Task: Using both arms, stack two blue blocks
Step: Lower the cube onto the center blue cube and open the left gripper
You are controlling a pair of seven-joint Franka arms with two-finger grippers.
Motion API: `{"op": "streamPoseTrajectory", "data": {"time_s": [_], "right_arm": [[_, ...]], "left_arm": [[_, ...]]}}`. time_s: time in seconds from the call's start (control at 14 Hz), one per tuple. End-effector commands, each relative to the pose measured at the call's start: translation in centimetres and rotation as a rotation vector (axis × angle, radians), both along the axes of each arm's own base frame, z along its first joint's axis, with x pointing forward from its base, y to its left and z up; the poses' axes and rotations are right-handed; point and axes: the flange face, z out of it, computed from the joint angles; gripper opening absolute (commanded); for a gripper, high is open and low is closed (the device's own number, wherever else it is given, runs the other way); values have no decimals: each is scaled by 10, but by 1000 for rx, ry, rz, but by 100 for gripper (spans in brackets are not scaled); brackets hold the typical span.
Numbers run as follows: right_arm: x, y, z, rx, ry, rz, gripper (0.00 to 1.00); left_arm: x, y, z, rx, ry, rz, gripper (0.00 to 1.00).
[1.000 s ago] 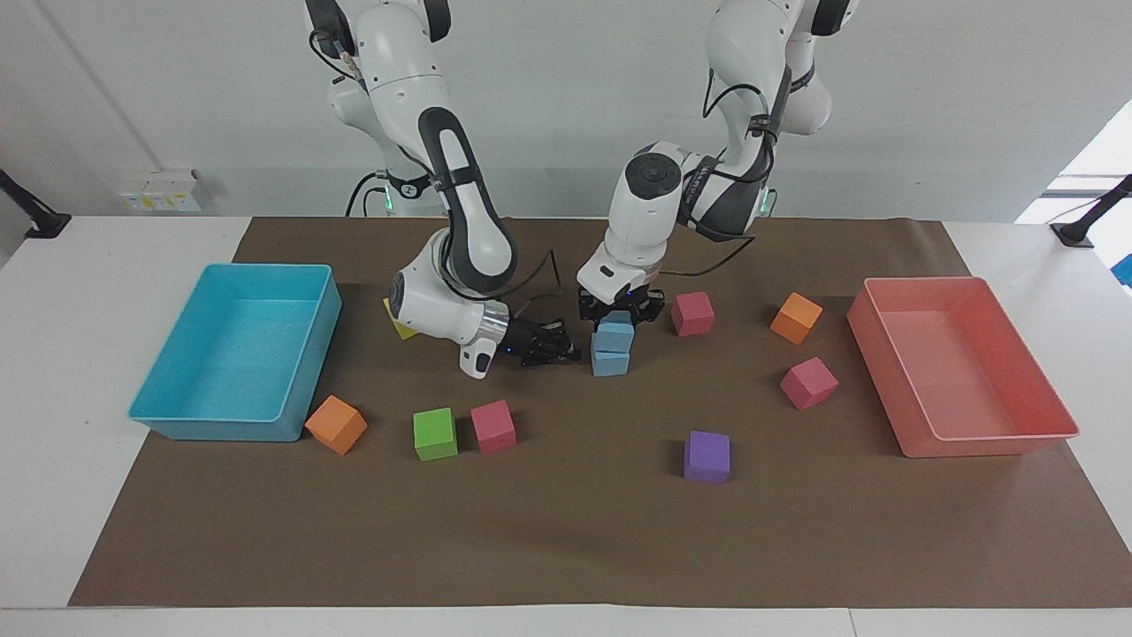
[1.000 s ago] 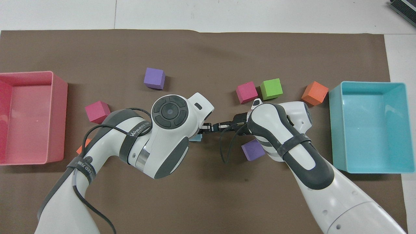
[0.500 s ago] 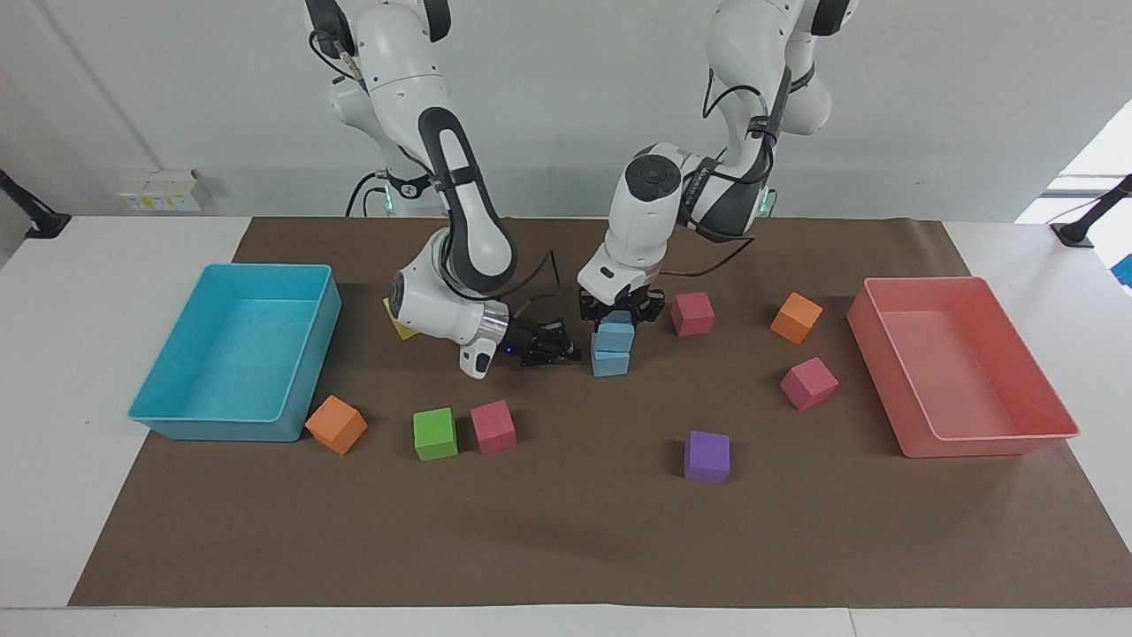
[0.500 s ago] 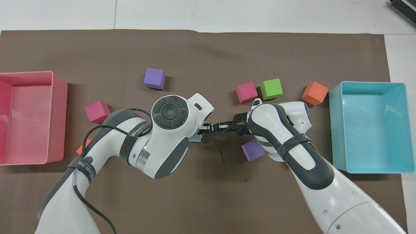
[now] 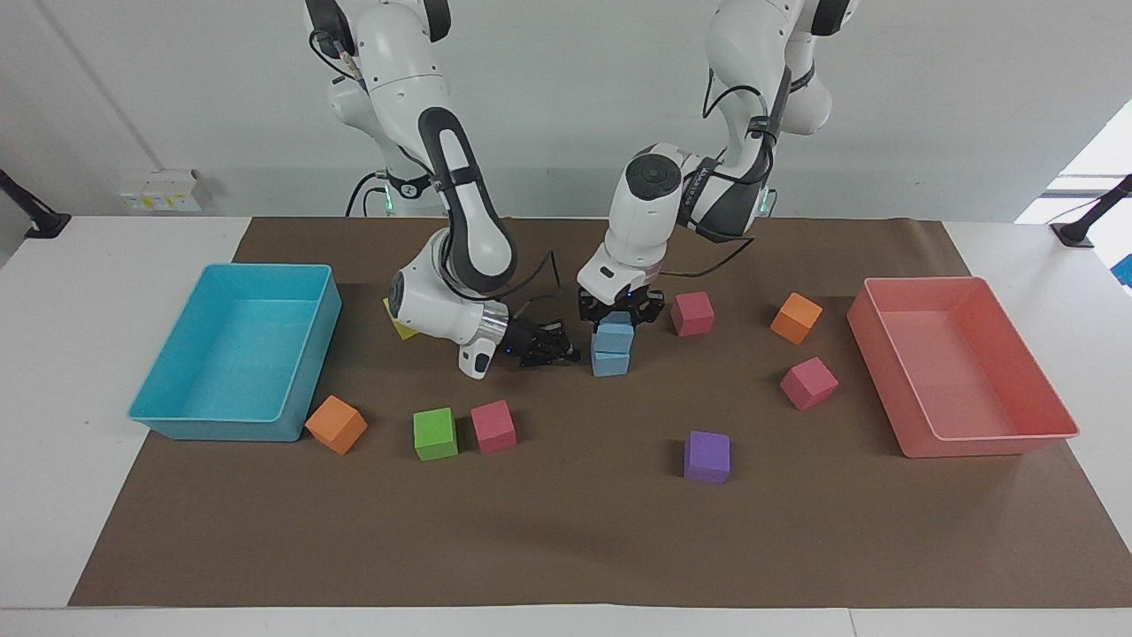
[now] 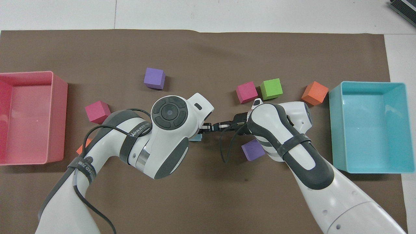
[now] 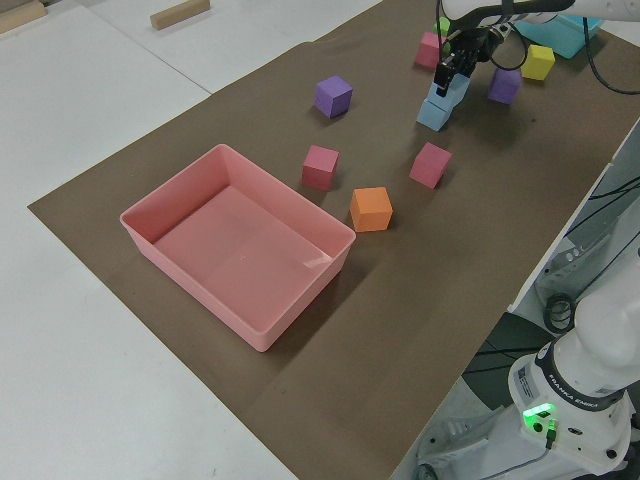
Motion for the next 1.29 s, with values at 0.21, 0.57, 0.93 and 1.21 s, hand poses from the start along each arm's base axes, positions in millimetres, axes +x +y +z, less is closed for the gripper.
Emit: {"op": "streamPoseTrajectory", "data": {"time_s": [0.21, 0.57, 0.93, 1.21], "right_arm": [[-2, -1, -2, 8, -21, -8, 0], [-2, -1, -2, 8, -20, -9, 0], [1, -2, 3, 6, -29, -11, 0], [9, -10, 24, -76, -67, 51, 0]], "left_arm": [[-7, 4, -2, -15, 0, 5, 70], [-6, 3, -2, -17, -2, 11, 79], [-5, 3, -2, -18, -4, 17, 79], [-7, 2, -2, -34, 8, 31, 78]]}}
